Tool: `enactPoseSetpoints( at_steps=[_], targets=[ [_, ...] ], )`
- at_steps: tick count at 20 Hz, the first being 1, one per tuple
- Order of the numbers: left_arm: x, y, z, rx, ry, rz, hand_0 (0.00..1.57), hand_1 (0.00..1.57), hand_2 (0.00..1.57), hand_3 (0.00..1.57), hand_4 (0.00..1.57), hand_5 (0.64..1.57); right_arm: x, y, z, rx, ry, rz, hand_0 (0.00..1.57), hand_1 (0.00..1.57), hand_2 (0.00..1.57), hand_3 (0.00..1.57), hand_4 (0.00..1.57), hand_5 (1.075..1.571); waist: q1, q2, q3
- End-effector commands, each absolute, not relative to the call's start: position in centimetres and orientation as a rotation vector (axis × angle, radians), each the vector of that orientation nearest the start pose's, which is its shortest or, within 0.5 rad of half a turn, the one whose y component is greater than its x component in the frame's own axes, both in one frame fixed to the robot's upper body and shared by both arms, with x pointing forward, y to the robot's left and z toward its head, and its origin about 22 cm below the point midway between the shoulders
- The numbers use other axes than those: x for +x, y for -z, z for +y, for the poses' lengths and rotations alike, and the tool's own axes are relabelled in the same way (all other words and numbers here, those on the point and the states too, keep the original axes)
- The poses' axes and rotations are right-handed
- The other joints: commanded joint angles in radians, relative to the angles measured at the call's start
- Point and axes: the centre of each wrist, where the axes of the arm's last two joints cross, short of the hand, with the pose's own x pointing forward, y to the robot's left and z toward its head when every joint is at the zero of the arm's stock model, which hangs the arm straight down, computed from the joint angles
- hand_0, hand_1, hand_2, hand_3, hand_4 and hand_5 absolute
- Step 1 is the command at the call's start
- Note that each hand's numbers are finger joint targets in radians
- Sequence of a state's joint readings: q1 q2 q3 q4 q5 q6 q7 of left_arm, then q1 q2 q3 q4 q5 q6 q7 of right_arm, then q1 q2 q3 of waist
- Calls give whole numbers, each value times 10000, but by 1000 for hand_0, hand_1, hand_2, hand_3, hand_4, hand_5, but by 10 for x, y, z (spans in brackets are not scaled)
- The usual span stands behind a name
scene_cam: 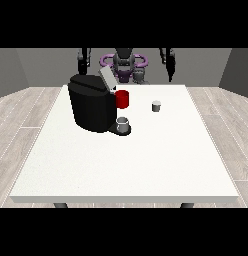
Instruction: Insert the coffee pod into the coffee machine and close the lid
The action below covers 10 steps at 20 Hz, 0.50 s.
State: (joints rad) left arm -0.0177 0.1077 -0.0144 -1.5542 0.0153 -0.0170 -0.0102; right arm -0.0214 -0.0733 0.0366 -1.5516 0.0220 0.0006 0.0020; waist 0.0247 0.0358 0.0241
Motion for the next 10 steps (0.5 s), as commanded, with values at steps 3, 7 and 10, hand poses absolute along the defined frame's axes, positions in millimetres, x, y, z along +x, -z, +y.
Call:
enactPoseSetpoints(
  at_steps=[3,7,10],
  targets=[
    [230,7,233,36,1216,-16230,0,0,0,0,304,1571,238,17,-253,-578,-741,-15067,0,0,0,0,128,1571,4,-515,-240],
    [227,10,250,-110,606,-16881,0,0,0,0,304,1571,231,7,-269,-1489,1058,-15856,0,0,0,0,128,1571,-681,-1000,-246],
    [227,12,241,-338,694,-17021,0,0,0,0,265,1571,242,-2,-248,-1858,1344,-16232,0,0,0,0,94,1571,-345,-905,-243]
  ],
)
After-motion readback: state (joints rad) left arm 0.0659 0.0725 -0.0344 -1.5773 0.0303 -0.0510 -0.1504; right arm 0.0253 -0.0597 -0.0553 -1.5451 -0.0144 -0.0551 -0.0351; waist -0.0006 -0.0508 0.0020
